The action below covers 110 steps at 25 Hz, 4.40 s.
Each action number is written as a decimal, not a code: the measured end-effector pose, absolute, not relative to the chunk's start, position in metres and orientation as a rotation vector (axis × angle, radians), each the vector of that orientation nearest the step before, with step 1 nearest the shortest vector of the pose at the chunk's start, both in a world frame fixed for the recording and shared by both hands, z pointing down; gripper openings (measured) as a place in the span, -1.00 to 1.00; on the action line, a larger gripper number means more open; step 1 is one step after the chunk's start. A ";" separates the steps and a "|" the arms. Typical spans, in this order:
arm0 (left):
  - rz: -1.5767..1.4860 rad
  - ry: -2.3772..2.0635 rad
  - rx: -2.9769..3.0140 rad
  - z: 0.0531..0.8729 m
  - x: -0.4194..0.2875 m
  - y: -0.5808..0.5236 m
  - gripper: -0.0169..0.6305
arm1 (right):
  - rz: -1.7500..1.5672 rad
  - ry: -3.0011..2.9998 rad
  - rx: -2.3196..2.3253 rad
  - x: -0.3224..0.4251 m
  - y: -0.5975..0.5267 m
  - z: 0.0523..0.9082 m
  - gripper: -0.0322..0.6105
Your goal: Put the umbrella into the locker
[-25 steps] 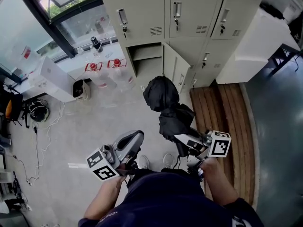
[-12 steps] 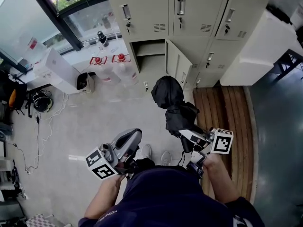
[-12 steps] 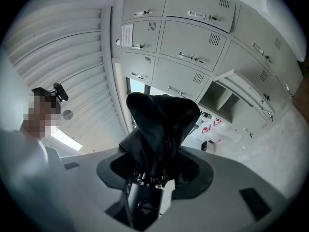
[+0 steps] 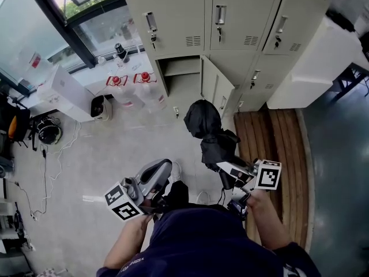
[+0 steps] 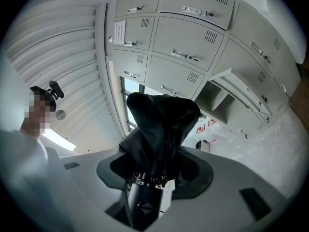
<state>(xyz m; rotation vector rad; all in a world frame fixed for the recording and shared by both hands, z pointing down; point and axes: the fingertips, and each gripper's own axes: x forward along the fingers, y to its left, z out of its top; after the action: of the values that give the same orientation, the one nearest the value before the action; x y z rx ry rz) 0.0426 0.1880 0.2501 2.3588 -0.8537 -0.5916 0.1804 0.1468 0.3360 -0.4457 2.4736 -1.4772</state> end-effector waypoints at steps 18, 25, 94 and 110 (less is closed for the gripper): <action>-0.505 -0.761 2.284 0.305 -0.086 0.006 -0.94 | -1.662 2.513 -0.697 0.053 -0.017 0.415 -0.29; -0.411 -0.691 2.265 0.337 -0.106 -0.035 -0.94 | -1.712 2.522 -0.847 0.026 -0.063 0.456 -0.29; -0.160 -1.063 2.113 0.545 -0.106 -0.038 -0.94 | -0.617 3.368 -1.824 -0.034 -0.435 0.841 0.05; -0.199 -0.955 2.266 0.413 -0.106 -0.036 -0.94 | -0.855 3.265 -1.664 -0.010 -0.295 0.681 0.05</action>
<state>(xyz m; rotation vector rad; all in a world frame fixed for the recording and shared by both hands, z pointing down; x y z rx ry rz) -0.1062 -0.0360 0.4132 2.2659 -0.9550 -0.1991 -0.0098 -0.2953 0.6811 -1.6640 3.2652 -0.8553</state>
